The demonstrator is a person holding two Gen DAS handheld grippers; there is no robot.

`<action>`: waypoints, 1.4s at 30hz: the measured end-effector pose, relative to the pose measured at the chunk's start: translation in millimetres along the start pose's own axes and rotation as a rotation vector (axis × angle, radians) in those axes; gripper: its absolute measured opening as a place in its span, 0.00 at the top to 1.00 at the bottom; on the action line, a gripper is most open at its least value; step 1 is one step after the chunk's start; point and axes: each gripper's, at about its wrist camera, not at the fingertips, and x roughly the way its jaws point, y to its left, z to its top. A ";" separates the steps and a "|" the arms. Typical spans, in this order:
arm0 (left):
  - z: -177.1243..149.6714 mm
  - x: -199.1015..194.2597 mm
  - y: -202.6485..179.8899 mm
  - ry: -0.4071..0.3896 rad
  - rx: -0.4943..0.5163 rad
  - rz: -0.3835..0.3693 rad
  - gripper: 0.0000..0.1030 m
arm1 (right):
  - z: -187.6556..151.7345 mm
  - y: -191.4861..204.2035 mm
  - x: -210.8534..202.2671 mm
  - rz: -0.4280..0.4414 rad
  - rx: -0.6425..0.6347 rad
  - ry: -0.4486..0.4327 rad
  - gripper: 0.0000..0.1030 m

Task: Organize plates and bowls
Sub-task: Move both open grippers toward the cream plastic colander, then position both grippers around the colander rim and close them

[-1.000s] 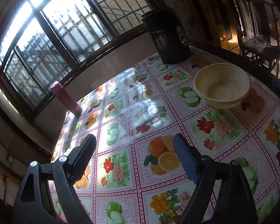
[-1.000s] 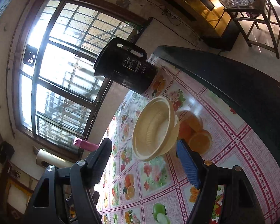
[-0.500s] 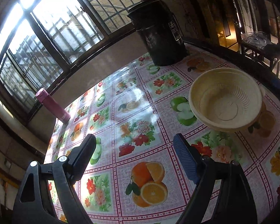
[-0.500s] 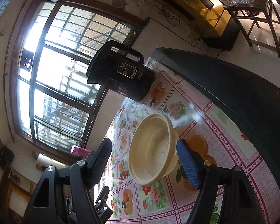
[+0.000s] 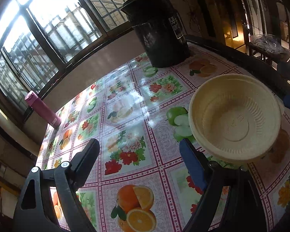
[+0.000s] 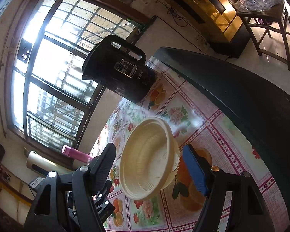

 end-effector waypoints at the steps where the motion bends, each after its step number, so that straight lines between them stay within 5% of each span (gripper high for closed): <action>1: 1.2 1.0 -0.5 0.000 -0.002 -0.005 0.17 | 0.4 0.7 1.2 -0.003 -0.007 -0.003 0.28; 19: 18.4 23.4 -15.5 0.014 -0.038 -0.043 0.17 | 10.1 -5.5 31.5 -0.023 -0.037 0.035 0.28; 27: 28.6 17.0 2.8 0.011 -0.138 -0.117 0.17 | 13.5 -9.6 28.1 -0.010 -0.013 0.023 0.28; 42: 19.1 32.4 -25.8 0.061 -0.137 -0.183 0.17 | 15.1 -11.6 29.6 -0.059 -0.045 0.019 0.29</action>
